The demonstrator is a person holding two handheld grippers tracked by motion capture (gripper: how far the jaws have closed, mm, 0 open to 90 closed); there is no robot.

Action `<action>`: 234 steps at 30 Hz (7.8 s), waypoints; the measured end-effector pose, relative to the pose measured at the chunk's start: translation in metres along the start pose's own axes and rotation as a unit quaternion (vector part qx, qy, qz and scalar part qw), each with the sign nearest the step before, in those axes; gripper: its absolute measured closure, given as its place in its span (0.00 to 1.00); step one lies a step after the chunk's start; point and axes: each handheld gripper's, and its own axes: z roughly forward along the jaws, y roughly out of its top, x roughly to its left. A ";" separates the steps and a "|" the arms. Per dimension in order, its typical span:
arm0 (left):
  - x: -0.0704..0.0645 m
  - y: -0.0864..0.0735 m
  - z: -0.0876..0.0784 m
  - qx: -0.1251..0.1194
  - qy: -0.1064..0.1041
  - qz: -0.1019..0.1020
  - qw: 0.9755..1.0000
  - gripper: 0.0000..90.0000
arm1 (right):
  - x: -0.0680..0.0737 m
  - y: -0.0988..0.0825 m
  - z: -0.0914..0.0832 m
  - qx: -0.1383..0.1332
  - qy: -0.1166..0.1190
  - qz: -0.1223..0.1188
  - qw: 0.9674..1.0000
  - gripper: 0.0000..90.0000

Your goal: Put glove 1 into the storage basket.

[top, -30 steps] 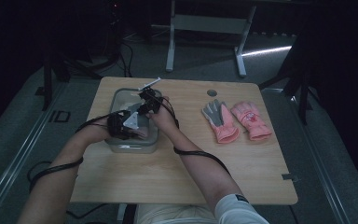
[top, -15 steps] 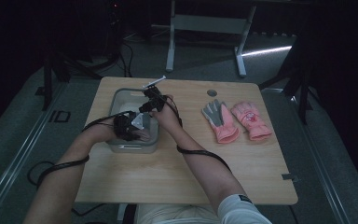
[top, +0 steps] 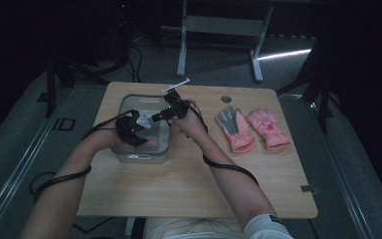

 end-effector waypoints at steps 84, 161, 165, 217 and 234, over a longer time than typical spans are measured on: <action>-0.191 0.051 0.074 -0.173 -0.078 -0.077 0.979 0.04 | -0.176 -0.144 -0.087 0.047 -0.215 -0.079 0.972 0.74; -0.195 0.047 0.074 -0.193 -0.076 -0.058 0.977 0.04 | -0.125 -0.210 -0.206 -0.138 -0.261 0.058 0.953 0.73; -0.194 0.047 0.074 -0.196 -0.074 -0.060 0.976 0.04 | -0.148 -0.222 -0.217 -0.128 -0.280 0.060 0.950 0.73; -0.192 0.043 0.074 -0.205 -0.068 -0.073 0.974 0.05 | -0.226 -0.206 -0.191 -0.022 -0.333 0.097 0.938 0.97; -0.192 0.043 0.073 -0.206 -0.067 -0.072 0.974 0.05 | -0.135 -0.209 -0.241 -0.096 -0.359 0.119 0.921 0.98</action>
